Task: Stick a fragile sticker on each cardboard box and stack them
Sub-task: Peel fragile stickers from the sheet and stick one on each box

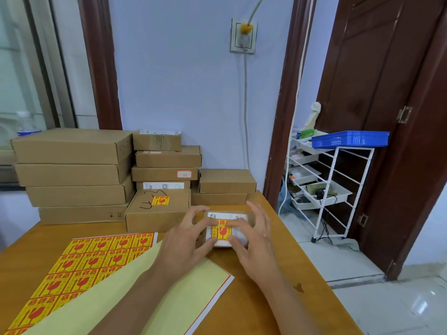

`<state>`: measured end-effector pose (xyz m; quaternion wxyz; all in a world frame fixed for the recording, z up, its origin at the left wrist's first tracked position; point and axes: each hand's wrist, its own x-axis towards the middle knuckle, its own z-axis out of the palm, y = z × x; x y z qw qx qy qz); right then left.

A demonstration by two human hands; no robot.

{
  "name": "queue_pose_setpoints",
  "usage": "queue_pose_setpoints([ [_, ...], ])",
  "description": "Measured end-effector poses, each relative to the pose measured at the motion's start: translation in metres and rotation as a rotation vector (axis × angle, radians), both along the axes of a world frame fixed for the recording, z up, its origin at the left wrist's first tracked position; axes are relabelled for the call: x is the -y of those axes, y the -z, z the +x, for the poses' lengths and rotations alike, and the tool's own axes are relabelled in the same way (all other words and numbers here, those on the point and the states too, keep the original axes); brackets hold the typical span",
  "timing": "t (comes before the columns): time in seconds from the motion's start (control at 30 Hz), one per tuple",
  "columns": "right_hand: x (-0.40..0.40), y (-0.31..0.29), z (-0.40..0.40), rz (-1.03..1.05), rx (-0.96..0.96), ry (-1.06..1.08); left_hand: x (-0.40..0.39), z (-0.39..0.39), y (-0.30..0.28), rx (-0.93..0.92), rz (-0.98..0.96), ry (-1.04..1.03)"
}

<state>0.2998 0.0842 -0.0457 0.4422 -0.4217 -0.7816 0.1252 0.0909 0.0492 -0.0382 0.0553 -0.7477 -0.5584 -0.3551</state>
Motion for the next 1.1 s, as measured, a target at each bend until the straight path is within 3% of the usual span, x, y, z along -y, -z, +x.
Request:
queue_pose_setpoints([
  [0.4, 0.011, -0.002, 0.001, 0.027, 0.105, 0.049, 0.001, 0.003, -0.001, -0.059, -0.02, -0.038],
  [0.6, 0.017, -0.004, 0.006, -0.04, 0.292, 0.078, 0.003, 0.007, -0.002, -0.035, -0.032, -0.04],
  [0.83, 0.01, 0.003, 0.007, -0.069, 0.143, 0.127, 0.0, 0.006, 0.003, -0.02, -0.043, -0.072],
  [1.1, 0.008, 0.002, 0.004, -0.058, 0.258, 0.233, -0.009, 0.006, 0.005, -0.017, -0.039, -0.122],
])
